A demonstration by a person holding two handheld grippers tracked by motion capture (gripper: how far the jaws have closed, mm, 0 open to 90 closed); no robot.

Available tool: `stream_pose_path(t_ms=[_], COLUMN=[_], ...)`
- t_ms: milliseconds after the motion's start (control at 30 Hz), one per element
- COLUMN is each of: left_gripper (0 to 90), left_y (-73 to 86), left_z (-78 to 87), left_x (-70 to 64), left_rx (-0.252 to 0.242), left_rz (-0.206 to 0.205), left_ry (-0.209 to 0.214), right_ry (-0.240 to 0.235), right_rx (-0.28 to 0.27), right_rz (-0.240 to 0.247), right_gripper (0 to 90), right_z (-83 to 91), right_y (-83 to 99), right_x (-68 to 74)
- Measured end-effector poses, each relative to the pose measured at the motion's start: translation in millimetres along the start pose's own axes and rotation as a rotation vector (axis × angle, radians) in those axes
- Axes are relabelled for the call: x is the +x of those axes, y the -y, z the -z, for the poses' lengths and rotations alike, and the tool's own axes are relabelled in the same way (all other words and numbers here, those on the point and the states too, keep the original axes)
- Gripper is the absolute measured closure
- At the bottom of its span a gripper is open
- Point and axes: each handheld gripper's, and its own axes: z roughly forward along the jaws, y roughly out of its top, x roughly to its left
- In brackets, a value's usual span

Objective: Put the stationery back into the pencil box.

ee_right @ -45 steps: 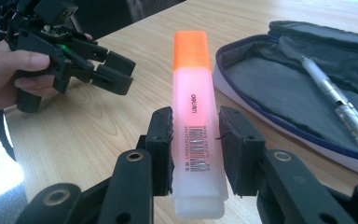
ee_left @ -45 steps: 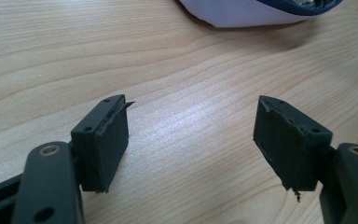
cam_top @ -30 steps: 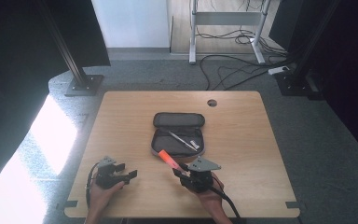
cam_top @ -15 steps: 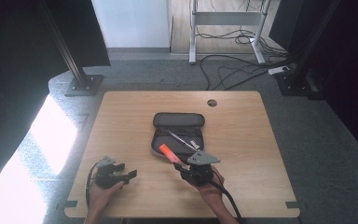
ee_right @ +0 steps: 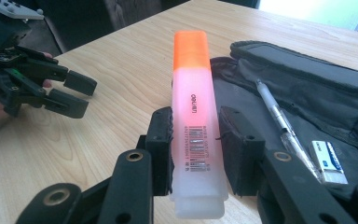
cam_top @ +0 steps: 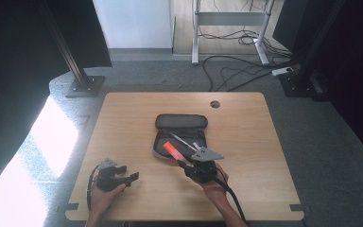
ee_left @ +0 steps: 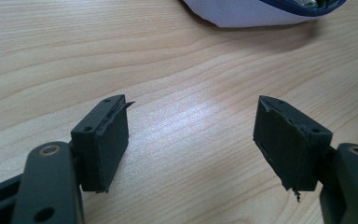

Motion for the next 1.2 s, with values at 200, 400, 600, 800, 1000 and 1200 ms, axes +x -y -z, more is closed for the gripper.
stream_pose_path(t_ms=[200,400,600,800,1000,1200], left_gripper=[27.1,27.0,27.1,27.0,27.0,27.1], left_y=[0.1,0.1,0.1,0.0,0.0,0.0], left_z=[0.2,0.0,0.1,1.4,0.3,1.3], left_x=[0.5,-0.6,0.6,0.7,0.2,0.7], left_rx=[-0.001,0.001,-0.001,-0.003,-0.001,-0.005], left_rz=[0.001,0.000,0.002,0.000,0.002,0.003], left_ry=[0.000,0.000,0.000,0.002,0.003,0.003], right_ry=[0.008,-0.003,0.009,0.013,0.023,0.021], right_rx=[0.005,-0.001,0.002,0.017,0.036,0.041], right_rz=[0.001,-0.012,-0.016,-0.001,0.007,0.015], right_gripper=[65.5,65.4,65.4,65.4,65.4,65.4], right_z=[-4.4,-9.9,-15.2,-22.9,-32.3,-40.6], right_y=[-2.6,-5.4,-9.5,-15.1,-18.0,-21.3], right_x=[-4.4,-10.2,-15.5,-18.0,-21.3,-23.5])
